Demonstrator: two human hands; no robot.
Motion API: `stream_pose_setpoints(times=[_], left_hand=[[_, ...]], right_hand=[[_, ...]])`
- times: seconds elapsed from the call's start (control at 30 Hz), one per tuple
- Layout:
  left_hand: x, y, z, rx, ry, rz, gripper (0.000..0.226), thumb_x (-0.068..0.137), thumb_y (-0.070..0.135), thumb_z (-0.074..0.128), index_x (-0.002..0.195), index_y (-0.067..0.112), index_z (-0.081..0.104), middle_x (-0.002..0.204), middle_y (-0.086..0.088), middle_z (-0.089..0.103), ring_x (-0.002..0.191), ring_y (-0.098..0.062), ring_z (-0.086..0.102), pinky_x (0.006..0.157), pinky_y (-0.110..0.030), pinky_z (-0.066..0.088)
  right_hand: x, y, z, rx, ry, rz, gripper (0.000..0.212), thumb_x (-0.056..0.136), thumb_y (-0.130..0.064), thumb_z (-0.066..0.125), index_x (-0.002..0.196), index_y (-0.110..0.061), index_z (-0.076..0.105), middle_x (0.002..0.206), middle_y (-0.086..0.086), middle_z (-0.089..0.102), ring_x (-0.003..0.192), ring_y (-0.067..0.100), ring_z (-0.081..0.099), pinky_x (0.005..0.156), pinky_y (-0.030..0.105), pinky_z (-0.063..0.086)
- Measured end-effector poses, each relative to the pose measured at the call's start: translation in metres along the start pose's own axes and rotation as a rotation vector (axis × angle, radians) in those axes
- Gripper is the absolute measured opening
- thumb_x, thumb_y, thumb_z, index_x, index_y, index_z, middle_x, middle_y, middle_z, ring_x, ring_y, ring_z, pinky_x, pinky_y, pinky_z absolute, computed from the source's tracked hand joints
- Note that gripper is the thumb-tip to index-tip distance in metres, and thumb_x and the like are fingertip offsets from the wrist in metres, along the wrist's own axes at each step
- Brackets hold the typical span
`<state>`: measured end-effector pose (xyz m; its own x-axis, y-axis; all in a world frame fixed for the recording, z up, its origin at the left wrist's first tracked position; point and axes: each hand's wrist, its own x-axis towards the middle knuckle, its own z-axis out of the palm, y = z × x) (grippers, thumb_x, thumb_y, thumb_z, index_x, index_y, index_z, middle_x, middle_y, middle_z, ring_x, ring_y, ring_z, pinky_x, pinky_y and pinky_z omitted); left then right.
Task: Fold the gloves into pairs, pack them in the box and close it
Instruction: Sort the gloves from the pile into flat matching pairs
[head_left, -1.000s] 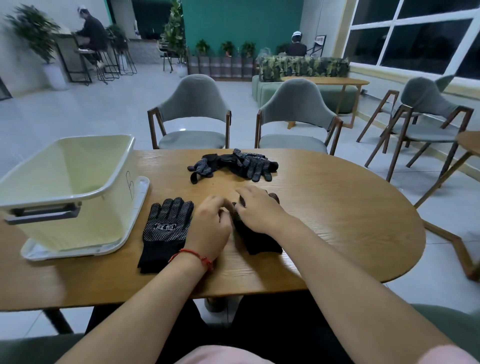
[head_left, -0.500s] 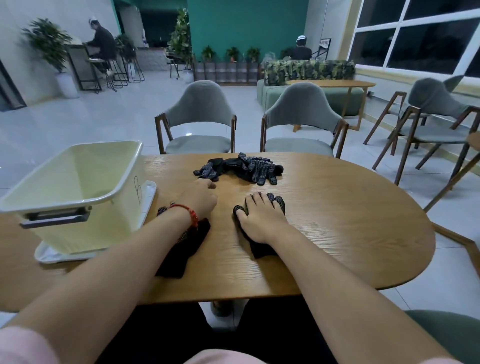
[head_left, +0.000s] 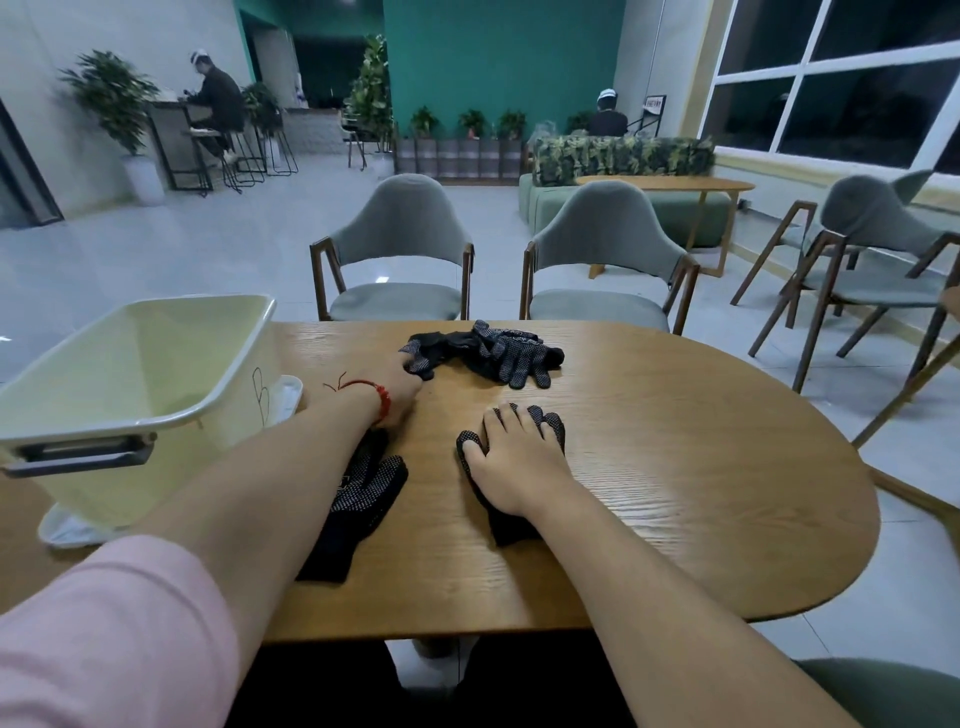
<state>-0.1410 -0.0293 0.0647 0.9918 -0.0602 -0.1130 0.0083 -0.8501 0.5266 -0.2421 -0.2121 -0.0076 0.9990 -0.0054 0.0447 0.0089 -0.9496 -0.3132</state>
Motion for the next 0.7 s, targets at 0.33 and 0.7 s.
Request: stream_pose_setpoints(times=[0.33,0.7], left_hand=[[-0.002,-0.001,-0.011,-1.003,-0.020,-0.010,0.025,0.094,-0.002,0.067,0.113,0.013,0.062,0.124,-0.018,0.061,0.115,-0.034,0.065,0.077,-0.044,0.066],[-0.039,0.007,0.008,-1.009,-0.185,0.173,0.019,0.096,-0.005,0.062,0.094,0.014,0.068,0.103,-0.012,0.065,0.099,-0.028,0.068,0.076,-0.043,0.067]], right_hand=[[-0.002,0.001,0.003,0.032,0.107,-0.032,0.070,0.105,-0.059,0.032,0.165,-0.023,0.029,0.174,0.000,0.027,0.163,0.024,0.017,0.131,0.051,0.015],[-0.017,0.003,-0.008,0.327,0.436,-0.122,0.031,0.103,-0.044,0.058,0.130,-0.031,0.060,0.127,-0.009,0.066,0.117,0.019,0.059,0.100,0.045,0.046]])
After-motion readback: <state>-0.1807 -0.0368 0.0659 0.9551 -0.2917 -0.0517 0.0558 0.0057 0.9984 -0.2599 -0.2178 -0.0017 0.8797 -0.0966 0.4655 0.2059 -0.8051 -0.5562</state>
